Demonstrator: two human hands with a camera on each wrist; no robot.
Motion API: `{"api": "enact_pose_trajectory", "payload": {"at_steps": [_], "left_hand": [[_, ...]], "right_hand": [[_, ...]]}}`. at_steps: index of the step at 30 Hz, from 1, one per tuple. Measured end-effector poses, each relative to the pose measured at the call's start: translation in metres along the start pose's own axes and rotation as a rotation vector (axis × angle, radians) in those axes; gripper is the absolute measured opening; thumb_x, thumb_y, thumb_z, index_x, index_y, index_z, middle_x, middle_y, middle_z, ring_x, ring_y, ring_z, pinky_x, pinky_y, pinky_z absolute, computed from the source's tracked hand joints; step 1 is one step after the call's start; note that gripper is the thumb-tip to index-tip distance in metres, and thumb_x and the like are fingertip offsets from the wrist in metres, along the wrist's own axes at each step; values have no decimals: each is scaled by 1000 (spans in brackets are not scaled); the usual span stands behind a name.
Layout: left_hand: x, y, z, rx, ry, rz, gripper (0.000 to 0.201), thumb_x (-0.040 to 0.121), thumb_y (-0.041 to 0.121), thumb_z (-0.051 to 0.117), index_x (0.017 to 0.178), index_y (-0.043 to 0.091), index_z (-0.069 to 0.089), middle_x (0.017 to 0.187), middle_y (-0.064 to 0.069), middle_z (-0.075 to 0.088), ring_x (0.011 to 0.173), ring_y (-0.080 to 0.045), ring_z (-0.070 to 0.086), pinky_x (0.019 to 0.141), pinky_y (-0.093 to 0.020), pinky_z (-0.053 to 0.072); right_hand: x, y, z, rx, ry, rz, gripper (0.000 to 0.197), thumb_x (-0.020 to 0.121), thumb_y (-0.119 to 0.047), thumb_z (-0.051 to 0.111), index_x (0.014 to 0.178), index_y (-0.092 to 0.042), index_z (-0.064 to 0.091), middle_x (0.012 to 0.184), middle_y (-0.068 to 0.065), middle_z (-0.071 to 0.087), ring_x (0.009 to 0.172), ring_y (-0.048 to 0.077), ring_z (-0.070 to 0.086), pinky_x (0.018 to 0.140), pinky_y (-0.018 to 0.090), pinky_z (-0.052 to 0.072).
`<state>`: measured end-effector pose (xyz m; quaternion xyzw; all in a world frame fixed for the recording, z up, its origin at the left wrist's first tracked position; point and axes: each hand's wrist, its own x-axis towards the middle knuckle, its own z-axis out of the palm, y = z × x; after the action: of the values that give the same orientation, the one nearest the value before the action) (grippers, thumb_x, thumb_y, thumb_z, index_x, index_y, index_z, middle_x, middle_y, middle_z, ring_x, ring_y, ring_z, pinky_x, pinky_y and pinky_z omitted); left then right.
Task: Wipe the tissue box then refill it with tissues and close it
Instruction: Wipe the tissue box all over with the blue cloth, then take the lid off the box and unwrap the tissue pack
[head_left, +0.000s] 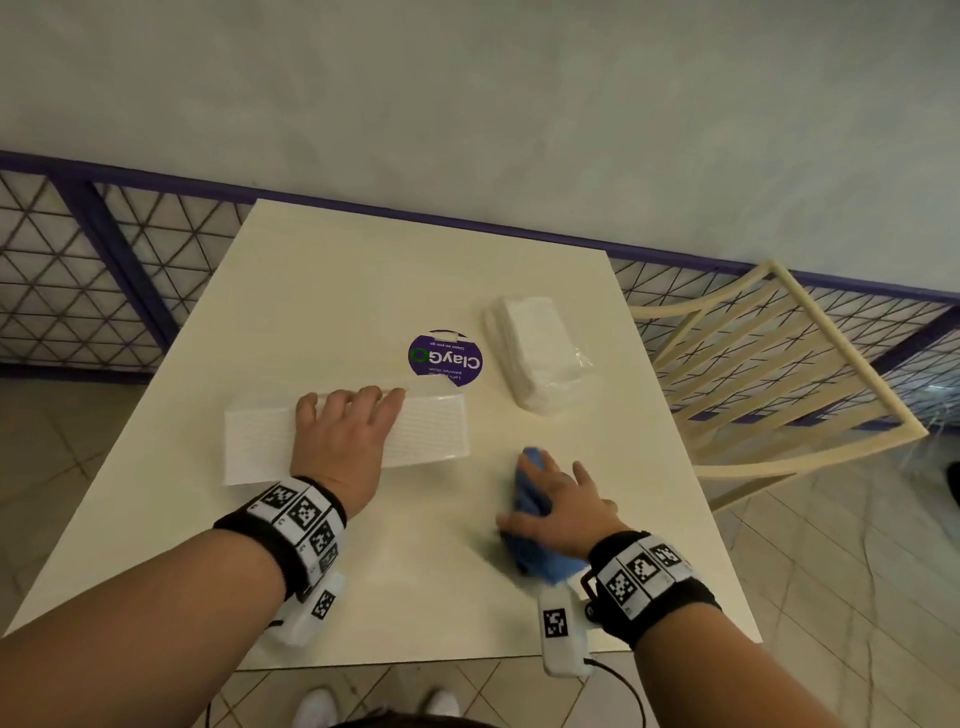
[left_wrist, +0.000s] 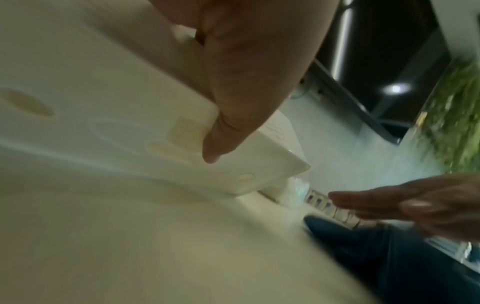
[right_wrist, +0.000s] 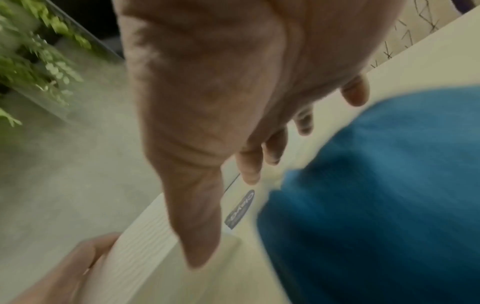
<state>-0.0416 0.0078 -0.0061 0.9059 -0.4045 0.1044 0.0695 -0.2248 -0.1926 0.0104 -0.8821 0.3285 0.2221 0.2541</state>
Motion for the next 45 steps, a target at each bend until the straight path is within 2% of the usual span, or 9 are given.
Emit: {"api": "enact_pose_trajectory", "payload": {"at_steps": [6,15,18,25,27,30,34,41,45], "left_hand": [[-9,10,23,52,-57,97,89,47,7,75,128,19,42,118,-10,59,103,-33,49,84,-55,39],[-10,13,36,37,-256,126,84,56,9,76,131,21,40,123,-9,62,111,-30,40,80,-57,48],[-8,14,35,32,-391,93,76,86,12,47,150,28,10,157,-2,20,143,-27,15,112,-58,14],[6,8,25,-84,-457,130,91,82,12,49,149,33,-10,159,7,-8,147,-19,-8,116,-51,-9],[4,1,20,-160,-335,177,88,80,16,53,150,30,3,159,3,5,147,-19,2,117,-52,-4],[-13,-18,20,-305,-57,187,59,73,22,51,132,22,46,129,-2,53,120,-17,41,107,-44,32],[-40,-35,31,-319,-199,239,40,73,24,49,113,25,57,104,6,62,96,-13,51,83,-34,50],[-35,-21,35,-137,-517,154,52,89,14,41,139,25,36,151,7,31,131,-20,32,101,-38,27],[-30,-15,36,-114,-578,99,57,85,10,40,140,22,33,154,4,25,134,-21,27,103,-40,26]], "right_hand": [[20,12,18,-6,80,68,56,97,-24,38,150,-22,19,161,1,12,148,22,9,119,39,18],[44,23,42,-212,-117,91,78,95,-24,47,151,-30,-7,158,-2,-22,147,28,-16,116,57,15],[56,42,24,-226,-124,105,81,94,-21,50,151,-32,-6,158,-4,-22,147,27,-17,116,58,13],[59,51,6,-201,-134,98,80,93,-21,51,151,-31,-2,160,-2,-18,147,29,-14,118,53,16],[51,38,-3,-159,-72,90,77,89,-23,51,151,-34,5,161,-4,-10,148,29,-9,117,56,15],[41,-2,-29,-30,131,-35,72,84,-20,54,148,-32,23,159,-5,18,146,23,18,118,52,14],[49,-75,-50,129,374,-336,72,73,-37,70,140,-30,43,140,-3,52,126,20,48,112,42,32],[102,-161,-36,-444,85,-465,137,45,-64,82,143,-50,-14,160,5,-10,147,32,-10,116,61,-1],[120,-170,-26,-633,-20,-401,145,42,-58,86,141,-49,-19,159,7,-17,146,34,-15,112,66,-5]]}}
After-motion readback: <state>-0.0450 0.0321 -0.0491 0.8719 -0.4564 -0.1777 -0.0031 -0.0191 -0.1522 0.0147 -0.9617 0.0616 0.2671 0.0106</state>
